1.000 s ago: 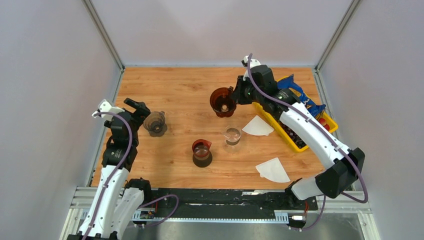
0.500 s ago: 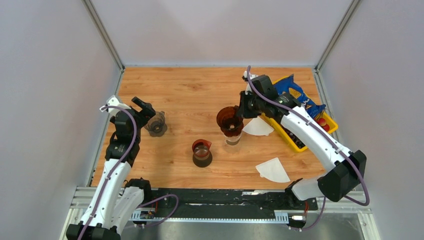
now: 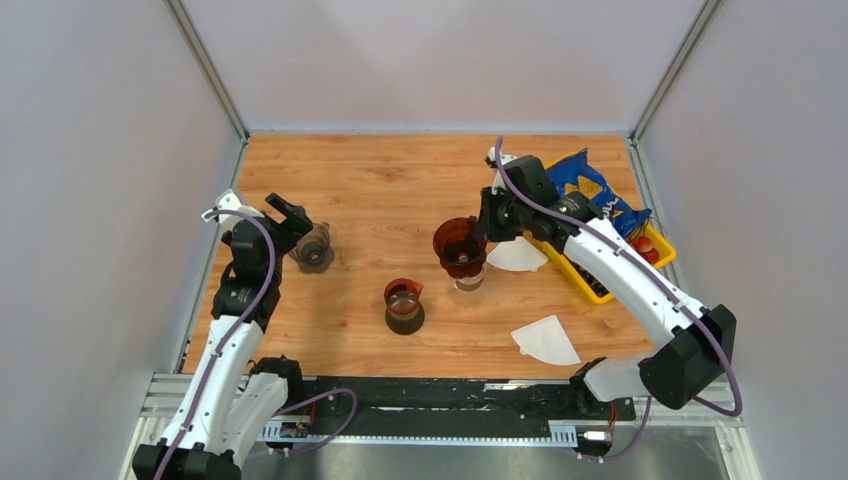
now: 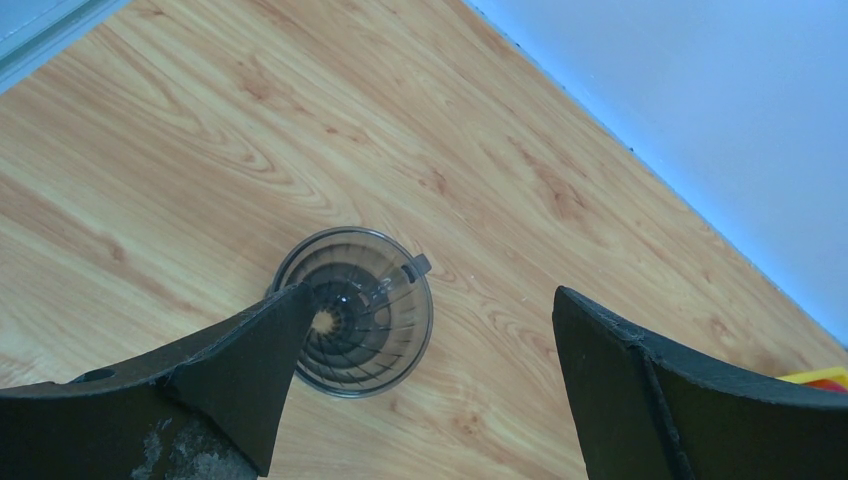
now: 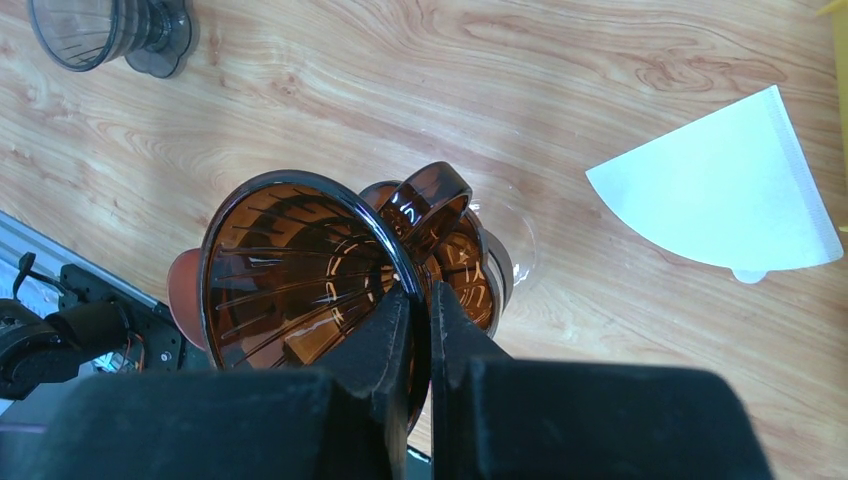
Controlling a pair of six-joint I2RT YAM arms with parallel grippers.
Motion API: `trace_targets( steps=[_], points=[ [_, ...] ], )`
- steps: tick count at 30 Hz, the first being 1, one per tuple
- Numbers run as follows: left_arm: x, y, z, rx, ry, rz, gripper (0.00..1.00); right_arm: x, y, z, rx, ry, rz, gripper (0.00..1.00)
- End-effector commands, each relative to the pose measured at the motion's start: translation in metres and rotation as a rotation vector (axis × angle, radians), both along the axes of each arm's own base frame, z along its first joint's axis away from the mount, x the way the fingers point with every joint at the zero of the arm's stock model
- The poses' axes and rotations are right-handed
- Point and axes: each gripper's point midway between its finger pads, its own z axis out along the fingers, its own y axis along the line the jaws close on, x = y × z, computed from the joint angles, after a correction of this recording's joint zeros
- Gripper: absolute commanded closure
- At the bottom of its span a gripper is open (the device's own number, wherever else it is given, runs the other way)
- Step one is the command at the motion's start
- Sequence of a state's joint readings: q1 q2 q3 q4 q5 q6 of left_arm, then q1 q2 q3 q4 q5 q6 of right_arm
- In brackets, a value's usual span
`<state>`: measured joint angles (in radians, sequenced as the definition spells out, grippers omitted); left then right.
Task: Place the coffee filter in the dripper
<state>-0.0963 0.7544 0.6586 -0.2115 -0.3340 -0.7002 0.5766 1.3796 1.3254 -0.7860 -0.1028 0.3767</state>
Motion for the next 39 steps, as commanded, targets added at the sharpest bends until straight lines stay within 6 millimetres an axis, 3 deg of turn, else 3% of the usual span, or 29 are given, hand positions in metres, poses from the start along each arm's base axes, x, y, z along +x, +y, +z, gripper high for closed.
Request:
trace_targets(
  steps=[1,8,14,20,25,28,35,39],
  points=[
    [0.003,0.0,0.007,0.011,-0.03,-0.009,0.0,0.0,-0.009,0.018,0.023,-0.06,-0.035,0.95],
    [0.003,0.002,0.006,0.013,-0.025,0.003,0.0,-0.006,-0.015,0.013,0.03,-0.044,-0.053,0.92],
    [0.002,0.002,0.005,0.014,-0.023,0.005,0.0,-0.008,-0.019,0.009,0.026,-0.035,-0.071,0.77],
    [0.001,0.002,0.006,0.013,-0.026,0.003,0.0,-0.004,-0.022,0.018,0.029,-0.063,-0.095,0.63],
    [0.001,0.002,0.007,0.013,-0.031,-0.002,0.0,0.002,-0.029,0.035,0.031,-0.118,-0.13,0.4],
    [0.001,0.002,0.007,0.014,-0.034,-0.002,0.0,0.008,-0.04,0.046,0.017,-0.168,-0.184,0.02],
    [0.004,-0.001,0.004,0.015,-0.027,-0.019,0.0,0.013,-0.081,0.043,-0.016,-0.193,-0.358,0.0],
    [0.003,0.001,0.005,0.02,-0.029,-0.006,0.0,0.01,-0.129,0.029,-0.052,-0.129,-0.545,0.0]
  ],
)
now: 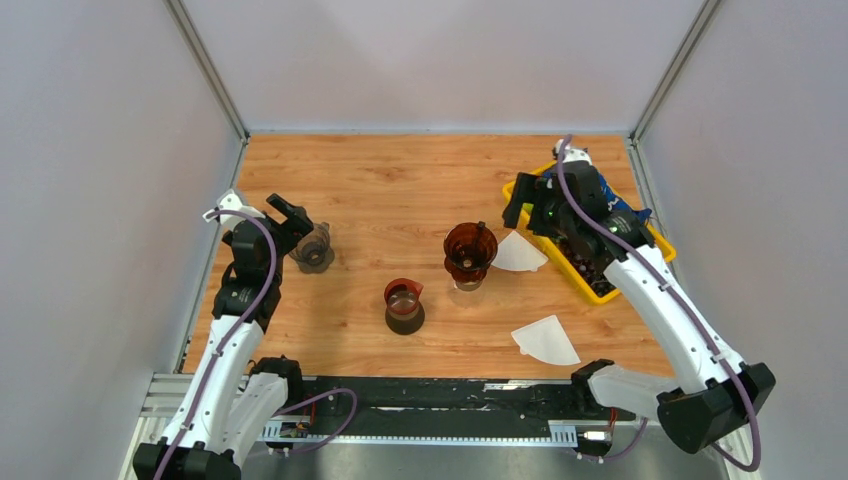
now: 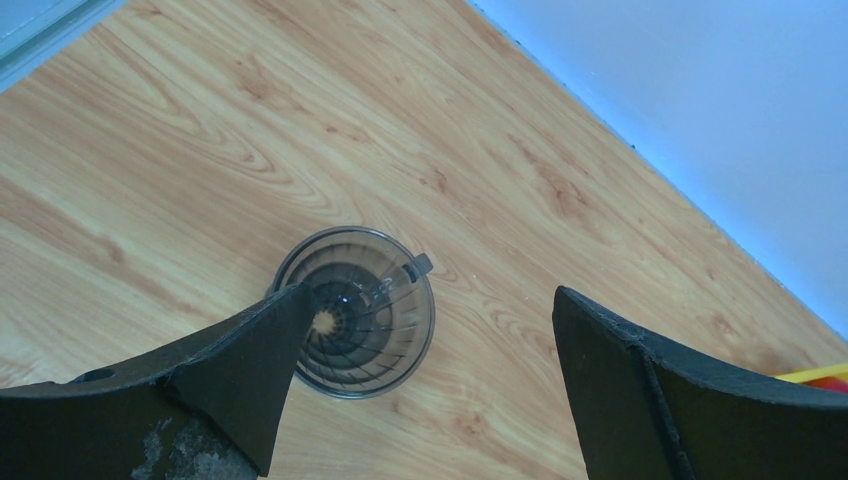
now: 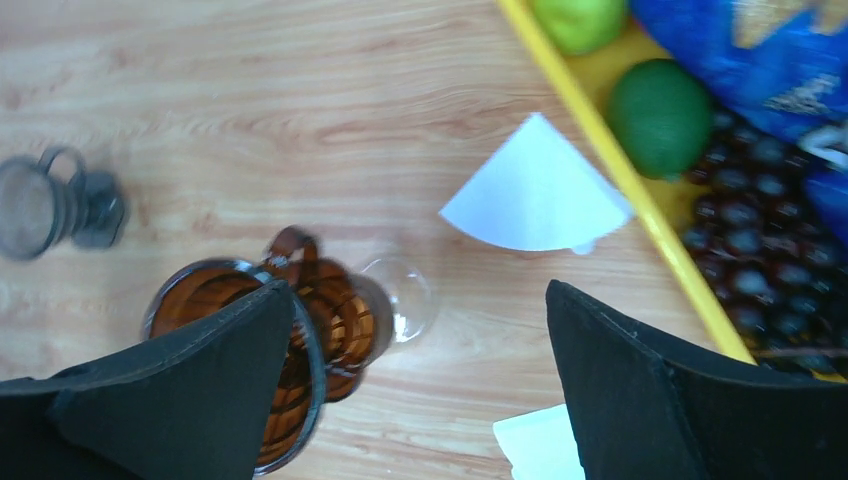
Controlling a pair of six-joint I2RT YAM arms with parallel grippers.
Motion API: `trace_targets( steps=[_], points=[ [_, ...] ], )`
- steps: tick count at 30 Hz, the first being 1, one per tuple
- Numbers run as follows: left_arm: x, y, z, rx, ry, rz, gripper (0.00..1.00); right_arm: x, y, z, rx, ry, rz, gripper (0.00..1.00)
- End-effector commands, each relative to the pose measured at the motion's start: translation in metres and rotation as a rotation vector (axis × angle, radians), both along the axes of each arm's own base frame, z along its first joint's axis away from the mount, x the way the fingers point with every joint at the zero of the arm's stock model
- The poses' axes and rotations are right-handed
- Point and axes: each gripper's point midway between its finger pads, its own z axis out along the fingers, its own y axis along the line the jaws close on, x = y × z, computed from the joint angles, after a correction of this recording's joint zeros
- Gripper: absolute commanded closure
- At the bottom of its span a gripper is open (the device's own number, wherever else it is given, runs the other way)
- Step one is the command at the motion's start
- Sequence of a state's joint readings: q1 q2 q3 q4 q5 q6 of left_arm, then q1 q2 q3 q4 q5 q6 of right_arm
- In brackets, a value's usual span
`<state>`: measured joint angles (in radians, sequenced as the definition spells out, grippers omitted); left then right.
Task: Place the coffee filter in the dripper
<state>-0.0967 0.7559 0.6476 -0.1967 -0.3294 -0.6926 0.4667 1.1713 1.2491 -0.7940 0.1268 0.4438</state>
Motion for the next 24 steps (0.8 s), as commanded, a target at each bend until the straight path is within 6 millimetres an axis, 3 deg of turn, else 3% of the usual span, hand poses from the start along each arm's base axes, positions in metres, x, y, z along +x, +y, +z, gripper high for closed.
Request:
trace_targets(
  steps=[1,5,7,10,13,18,24],
  points=[
    [0.002,0.003,0.008,0.014,-0.031,0.005,0.0,-0.005,-0.064,-0.016,-0.016,0.071,-0.286,0.0],
    [0.002,0.004,0.007,0.017,-0.028,0.012,0.0,-0.037,-0.111,-0.061,-0.057,0.249,-0.462,0.0],
    [0.002,0.005,0.006,0.019,-0.026,0.018,0.0,-0.054,-0.12,-0.085,-0.051,0.309,-0.531,0.0],
    [0.003,0.006,0.006,0.02,-0.023,0.022,0.0,-0.084,-0.122,-0.131,-0.047,0.445,-0.609,0.01],
    [0.004,0.004,0.005,0.015,-0.021,0.016,0.0,-0.107,-0.116,-0.16,-0.014,0.539,-0.651,0.05],
    [0.005,0.002,0.004,0.009,-0.02,0.006,0.0,-0.128,-0.112,-0.185,0.02,0.582,-0.697,0.11],
    [0.004,0.004,0.003,0.014,-0.016,0.015,0.0,-0.134,-0.101,-0.21,0.063,0.601,-0.668,0.23]
  ],
)
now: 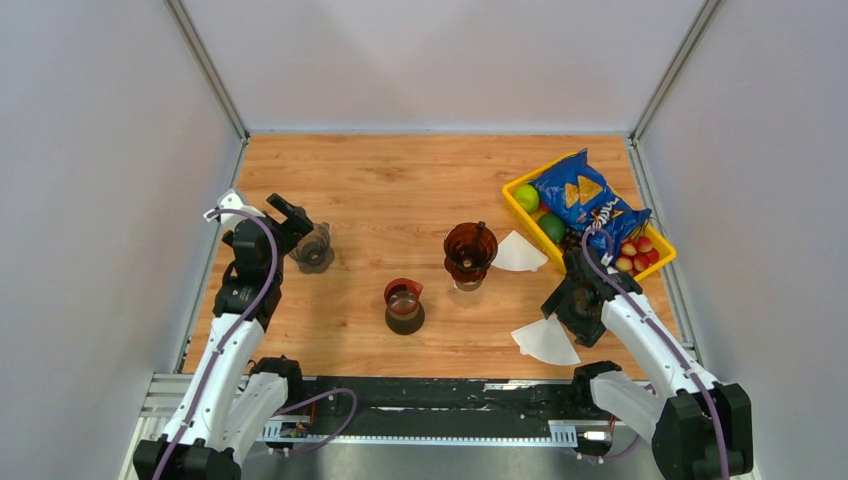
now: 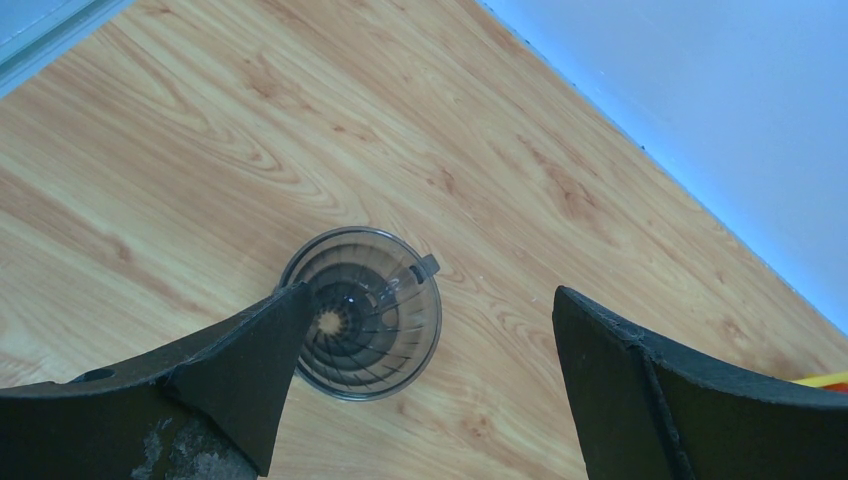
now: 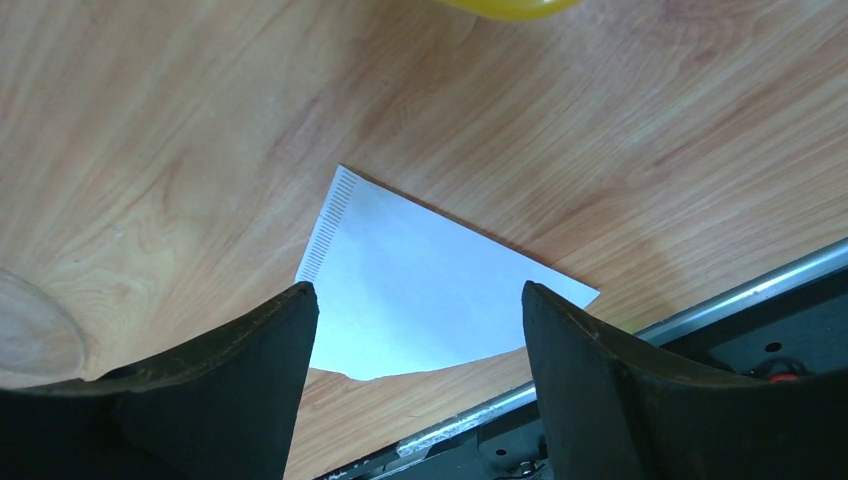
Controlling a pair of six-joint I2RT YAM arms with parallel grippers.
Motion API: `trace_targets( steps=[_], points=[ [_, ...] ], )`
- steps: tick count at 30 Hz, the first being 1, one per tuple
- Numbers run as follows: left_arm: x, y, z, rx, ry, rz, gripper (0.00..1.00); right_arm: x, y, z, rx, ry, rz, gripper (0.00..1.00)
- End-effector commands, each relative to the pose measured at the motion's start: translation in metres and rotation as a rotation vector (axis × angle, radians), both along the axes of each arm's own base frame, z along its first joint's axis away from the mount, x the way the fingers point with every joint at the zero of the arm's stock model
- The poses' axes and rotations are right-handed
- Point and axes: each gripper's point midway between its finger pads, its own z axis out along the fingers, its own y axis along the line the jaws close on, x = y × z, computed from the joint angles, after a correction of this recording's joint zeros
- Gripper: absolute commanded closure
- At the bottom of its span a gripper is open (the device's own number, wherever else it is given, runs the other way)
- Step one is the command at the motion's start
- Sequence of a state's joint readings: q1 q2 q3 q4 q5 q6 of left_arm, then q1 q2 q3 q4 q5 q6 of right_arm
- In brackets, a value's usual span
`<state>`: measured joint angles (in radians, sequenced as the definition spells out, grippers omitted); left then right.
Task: Place the coffee filter in the dripper
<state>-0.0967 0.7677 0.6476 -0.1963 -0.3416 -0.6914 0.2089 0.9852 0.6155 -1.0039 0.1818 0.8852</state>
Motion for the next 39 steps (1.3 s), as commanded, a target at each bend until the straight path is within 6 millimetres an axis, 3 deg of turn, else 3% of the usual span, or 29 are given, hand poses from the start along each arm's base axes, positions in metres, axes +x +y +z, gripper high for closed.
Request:
trace_targets(
  steps=[1,6,17,26,32,39],
  points=[
    [0.003,0.002,0.006,0.009,-0.026,0.005,0.0,0.003,0.009,-0.013,0.047,-0.025,-0.039,0.25],
    [0.002,0.004,0.006,0.013,-0.025,0.016,0.0,-0.004,0.013,-0.024,0.037,-0.005,-0.047,0.3],
    [0.0,0.008,0.006,0.016,-0.022,0.04,0.0,0.005,0.018,-0.045,-0.022,-0.006,-0.021,0.31],
    [-0.002,0.011,0.006,0.02,-0.023,0.052,0.0,0.023,0.024,-0.058,-0.047,-0.02,0.0,0.5],
    [-0.002,0.011,0.007,0.022,-0.026,0.055,0.0,0.031,0.031,-0.05,-0.046,-0.035,0.059,0.72],
    [-0.001,0.009,0.008,0.018,-0.029,0.045,0.0,0.048,0.035,-0.019,-0.035,-0.127,0.122,0.86]
  ],
)
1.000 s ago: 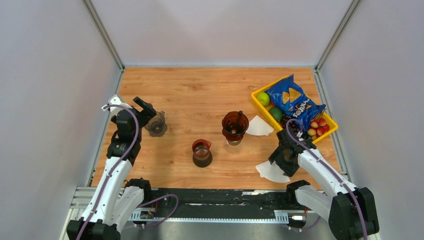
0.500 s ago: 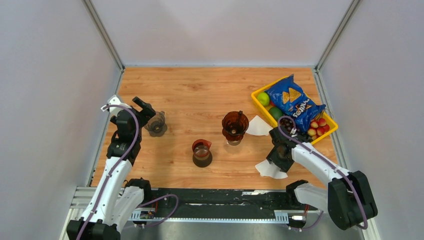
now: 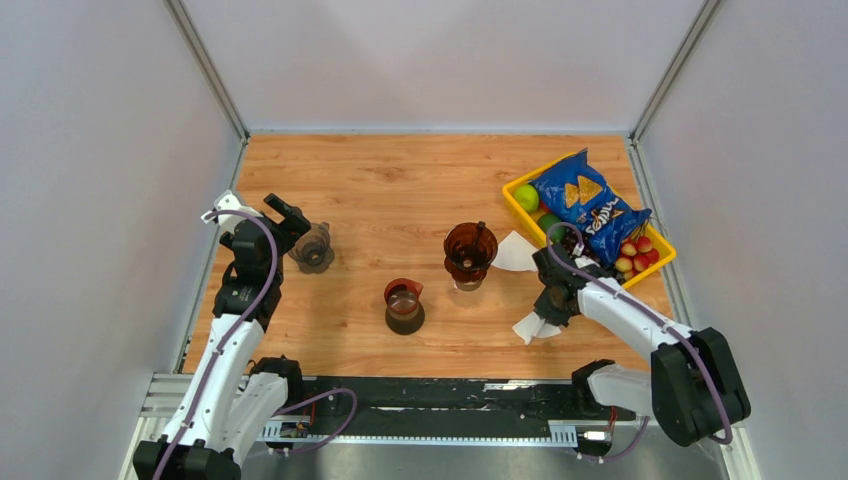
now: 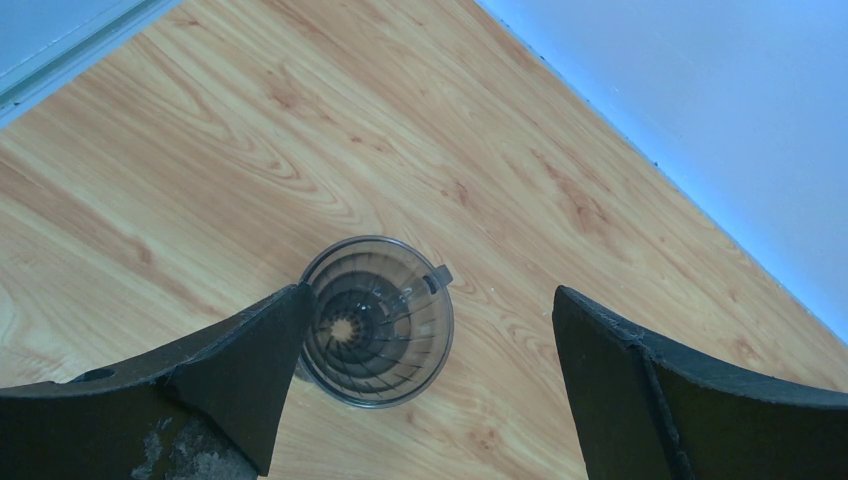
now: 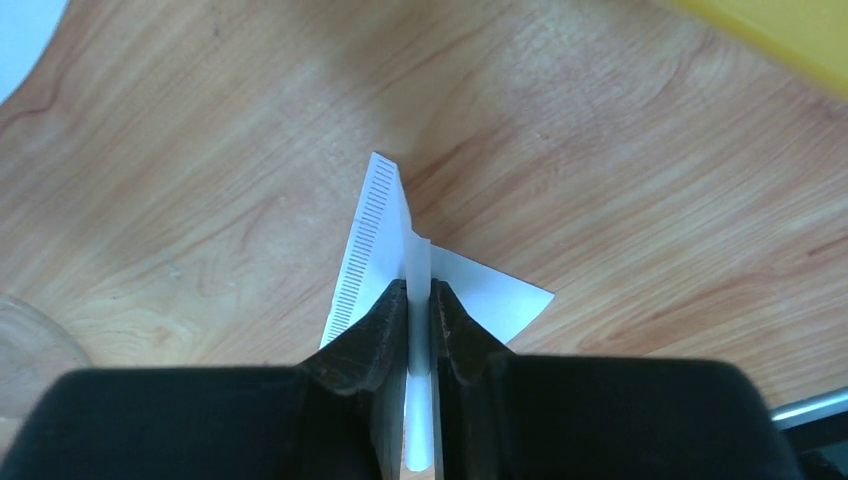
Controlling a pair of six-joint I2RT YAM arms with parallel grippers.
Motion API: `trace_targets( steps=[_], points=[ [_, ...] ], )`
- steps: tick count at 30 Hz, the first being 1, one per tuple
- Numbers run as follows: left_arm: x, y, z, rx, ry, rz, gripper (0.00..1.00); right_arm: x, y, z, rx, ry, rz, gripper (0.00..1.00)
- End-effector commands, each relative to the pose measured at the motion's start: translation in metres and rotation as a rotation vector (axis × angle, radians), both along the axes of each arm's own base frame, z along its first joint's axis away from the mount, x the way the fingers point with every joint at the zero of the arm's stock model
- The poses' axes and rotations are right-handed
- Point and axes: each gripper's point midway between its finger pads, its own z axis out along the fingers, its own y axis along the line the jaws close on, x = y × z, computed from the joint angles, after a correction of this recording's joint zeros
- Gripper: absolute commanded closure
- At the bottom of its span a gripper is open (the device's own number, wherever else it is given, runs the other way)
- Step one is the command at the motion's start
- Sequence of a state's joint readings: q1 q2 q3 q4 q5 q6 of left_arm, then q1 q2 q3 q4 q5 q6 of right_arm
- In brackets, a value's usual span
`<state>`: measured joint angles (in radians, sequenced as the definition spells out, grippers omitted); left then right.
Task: Place the coffee filter in the dripper
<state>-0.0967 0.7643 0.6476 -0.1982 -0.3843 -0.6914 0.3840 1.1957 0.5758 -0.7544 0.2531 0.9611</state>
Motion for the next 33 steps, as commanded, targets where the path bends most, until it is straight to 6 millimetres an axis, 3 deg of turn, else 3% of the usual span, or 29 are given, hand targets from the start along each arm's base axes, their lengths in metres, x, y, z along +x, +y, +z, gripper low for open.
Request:
trace_targets(
  steps=[1,12,16,20,23,26,30,33],
  points=[
    [0.0,0.002,0.007,0.006,-0.025,0.001,0.0,0.022,0.005,0.022,0.013,-0.109,0.046,0.87],
    [0.004,-0.013,0.021,0.012,-0.074,-0.095,0.0,0.056,0.003,0.12,-0.022,-0.361,0.154,0.84],
    [0.005,-0.029,0.044,0.027,-0.136,-0.198,0.0,0.073,-0.006,0.169,-0.073,-0.499,0.15,0.84],
    [0.005,-0.062,0.076,0.035,-0.244,-0.397,0.0,0.089,0.002,0.222,-0.055,-0.646,0.2,0.82],
    [-0.003,-0.104,0.102,0.048,-0.325,-0.656,0.0,0.102,0.017,0.261,-0.008,-0.776,0.277,0.82],
    [-0.013,-0.139,0.108,0.048,-0.327,-0.891,0.0,0.11,0.044,0.299,0.079,-0.904,0.4,0.82],
    [-0.021,-0.168,0.125,0.001,-0.359,-1.1,0.0,0.111,0.09,0.341,0.235,-1.048,0.624,0.82],
    [-0.023,-0.184,0.138,-0.072,-0.382,-1.207,0.0,0.11,0.124,0.356,0.339,-1.08,0.784,0.82]
  ],
)
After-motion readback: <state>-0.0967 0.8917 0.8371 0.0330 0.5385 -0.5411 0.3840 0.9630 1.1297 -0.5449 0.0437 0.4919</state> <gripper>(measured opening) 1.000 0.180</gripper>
